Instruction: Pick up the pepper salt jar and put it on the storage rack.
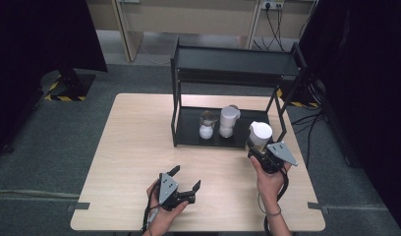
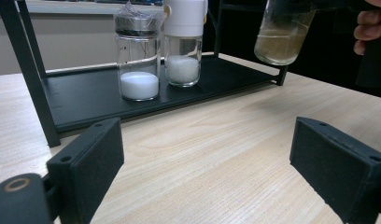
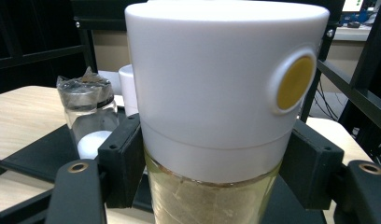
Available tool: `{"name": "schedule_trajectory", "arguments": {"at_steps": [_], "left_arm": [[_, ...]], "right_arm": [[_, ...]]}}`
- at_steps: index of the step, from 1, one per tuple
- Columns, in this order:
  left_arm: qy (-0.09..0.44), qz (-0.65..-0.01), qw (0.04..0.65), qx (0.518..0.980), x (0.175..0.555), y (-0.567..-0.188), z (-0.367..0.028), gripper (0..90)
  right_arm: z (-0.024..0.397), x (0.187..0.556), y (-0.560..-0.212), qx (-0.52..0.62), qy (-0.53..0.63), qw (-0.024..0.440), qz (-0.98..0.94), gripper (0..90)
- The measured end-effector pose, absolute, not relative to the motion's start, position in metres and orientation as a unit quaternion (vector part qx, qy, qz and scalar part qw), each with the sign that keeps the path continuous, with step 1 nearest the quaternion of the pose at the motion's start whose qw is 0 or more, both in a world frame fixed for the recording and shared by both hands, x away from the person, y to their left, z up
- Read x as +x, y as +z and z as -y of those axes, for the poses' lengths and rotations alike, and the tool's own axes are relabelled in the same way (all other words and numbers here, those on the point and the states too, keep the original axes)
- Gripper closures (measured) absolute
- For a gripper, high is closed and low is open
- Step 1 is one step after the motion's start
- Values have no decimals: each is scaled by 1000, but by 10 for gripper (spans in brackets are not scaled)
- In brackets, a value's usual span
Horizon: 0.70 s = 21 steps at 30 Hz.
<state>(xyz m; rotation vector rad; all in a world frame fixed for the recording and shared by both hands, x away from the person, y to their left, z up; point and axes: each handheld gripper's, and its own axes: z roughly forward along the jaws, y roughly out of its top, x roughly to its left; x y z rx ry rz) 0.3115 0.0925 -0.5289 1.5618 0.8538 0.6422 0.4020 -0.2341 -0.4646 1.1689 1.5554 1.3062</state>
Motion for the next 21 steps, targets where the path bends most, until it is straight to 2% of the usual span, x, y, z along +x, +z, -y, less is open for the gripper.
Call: {"name": "schedule_trajectory", "arguments": {"at_steps": [21], "left_arm": [[274, -367, 586, 669, 312, -529, -93, 93]], "right_arm": [[238, 427, -466, 481, 505, 386, -604, 308]]}}
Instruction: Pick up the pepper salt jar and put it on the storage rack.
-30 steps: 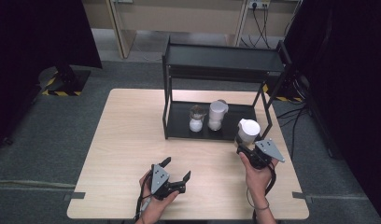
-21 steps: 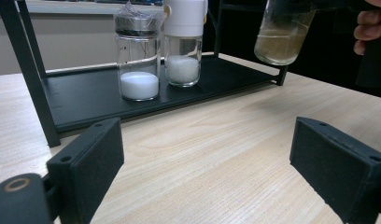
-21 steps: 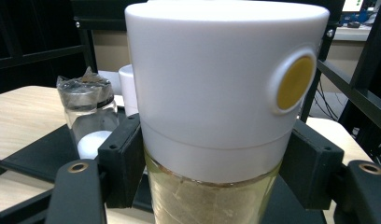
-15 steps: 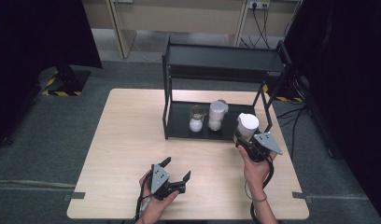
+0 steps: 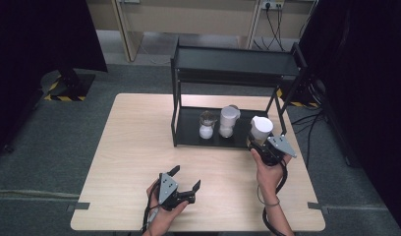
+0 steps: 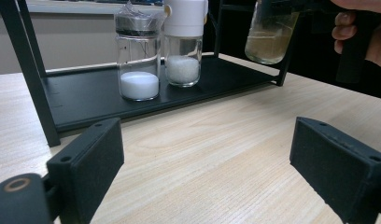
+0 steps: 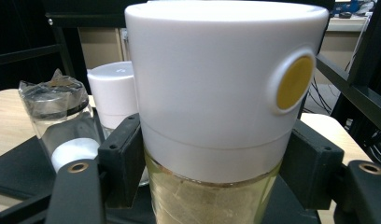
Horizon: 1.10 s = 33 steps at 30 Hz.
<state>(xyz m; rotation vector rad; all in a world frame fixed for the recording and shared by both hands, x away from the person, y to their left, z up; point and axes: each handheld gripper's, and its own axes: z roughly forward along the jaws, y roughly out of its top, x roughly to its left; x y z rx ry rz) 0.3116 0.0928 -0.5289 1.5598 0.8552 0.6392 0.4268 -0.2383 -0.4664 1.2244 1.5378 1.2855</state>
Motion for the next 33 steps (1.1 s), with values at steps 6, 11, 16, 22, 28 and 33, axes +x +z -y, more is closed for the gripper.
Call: {"name": "schedule_trajectory", "arguments": {"at_steps": [6, 11, 16, 22, 28, 33], "left_arm": [[274, -367, 586, 669, 312, -529, -93, 93], [274, -367, 586, 669, 312, -529, -93, 93], [274, -366, 586, 669, 312, -529, -93, 93], [274, -367, 586, 669, 312, -529, -93, 93], [274, -367, 586, 669, 312, -529, -93, 93], [274, -366, 586, 669, 312, -529, -93, 93]], "right_arm": [[238, 434, -465, 484, 503, 387, -603, 308], [238, 440, -464, 487, 500, 386, -603, 308], [238, 446, -464, 490, 497, 388, -602, 308], [238, 453, -464, 493, 494, 388, -602, 308], [240, 459, -467, 499, 490, 387, -601, 308], [240, 463, -468, 500, 487, 388, -602, 308]]}}
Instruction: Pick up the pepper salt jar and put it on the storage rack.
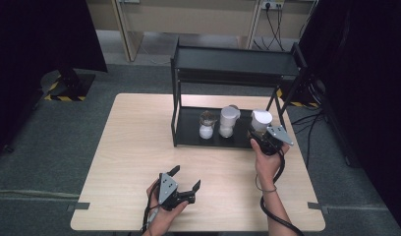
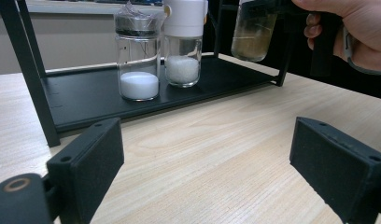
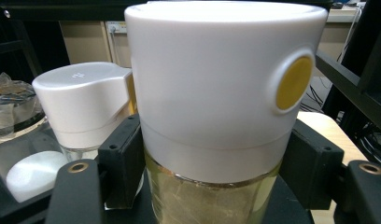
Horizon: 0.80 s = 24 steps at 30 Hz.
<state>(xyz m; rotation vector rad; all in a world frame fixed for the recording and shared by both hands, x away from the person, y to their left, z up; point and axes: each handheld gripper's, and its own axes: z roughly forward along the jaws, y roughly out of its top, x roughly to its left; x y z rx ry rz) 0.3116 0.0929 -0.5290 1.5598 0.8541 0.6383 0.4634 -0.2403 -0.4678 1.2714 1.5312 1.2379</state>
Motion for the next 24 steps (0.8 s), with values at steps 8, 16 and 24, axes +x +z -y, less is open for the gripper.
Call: {"name": "schedule_trajectory", "arguments": {"at_steps": [8, 16, 24], "left_arm": [[274, -366, 586, 669, 312, -529, -93, 93], [274, -366, 586, 669, 312, -529, -93, 93], [274, -366, 586, 669, 311, -529, -93, 94]], "right_arm": [[240, 471, -469, 502, 483, 387, -604, 308], [239, 478, -470, 505, 478, 384, -607, 308], [237, 485, -471, 507, 473, 384, -609, 308]]}}
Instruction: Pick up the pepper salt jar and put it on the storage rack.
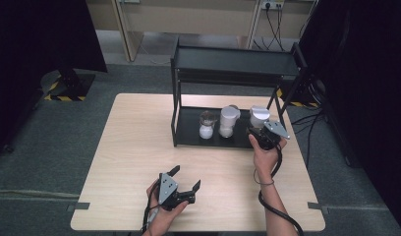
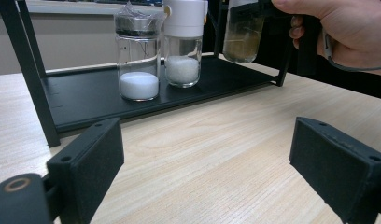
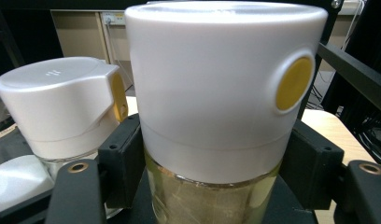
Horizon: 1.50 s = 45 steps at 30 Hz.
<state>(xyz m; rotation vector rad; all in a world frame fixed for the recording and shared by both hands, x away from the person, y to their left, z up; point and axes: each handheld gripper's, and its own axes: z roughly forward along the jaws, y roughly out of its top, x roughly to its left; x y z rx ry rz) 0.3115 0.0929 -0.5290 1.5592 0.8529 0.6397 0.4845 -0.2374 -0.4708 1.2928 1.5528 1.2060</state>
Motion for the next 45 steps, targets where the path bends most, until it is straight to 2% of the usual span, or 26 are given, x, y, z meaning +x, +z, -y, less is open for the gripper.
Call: {"name": "schedule_trajectory", "arguments": {"at_steps": [45], "left_arm": [[274, -366, 587, 668, 311, -529, -93, 94]], "right_arm": [[240, 517, -487, 537, 450, 370, -610, 307]]}}
